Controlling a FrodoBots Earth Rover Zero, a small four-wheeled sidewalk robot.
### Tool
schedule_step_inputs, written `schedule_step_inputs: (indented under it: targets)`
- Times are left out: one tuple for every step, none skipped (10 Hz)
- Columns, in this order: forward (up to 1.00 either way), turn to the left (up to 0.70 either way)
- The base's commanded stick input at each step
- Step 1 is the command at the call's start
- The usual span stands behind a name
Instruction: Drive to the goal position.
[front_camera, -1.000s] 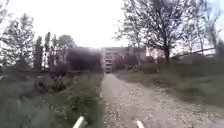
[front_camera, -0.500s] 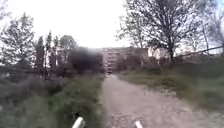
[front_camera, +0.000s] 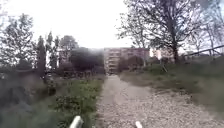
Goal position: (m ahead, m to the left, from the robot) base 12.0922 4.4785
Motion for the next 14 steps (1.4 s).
schedule_step_inputs:
  targets:
    - [0.70, 0.00]
    - [0.70, 0.00]
    - [0.70, 0.00]
    - [0.70, 0.00]
    - [0.70, 0.00]
    - [0.70, 0.00]
    - [0.70, 0.00]
    - [0.70, 0.00]
    - [0.70, 0.00]
    - [0.70, 0.00]
    - [0.70, 0.00]
    - [0.70, 0.00]
    - [0.70, 0.00]
    - [0.70, 0.00]
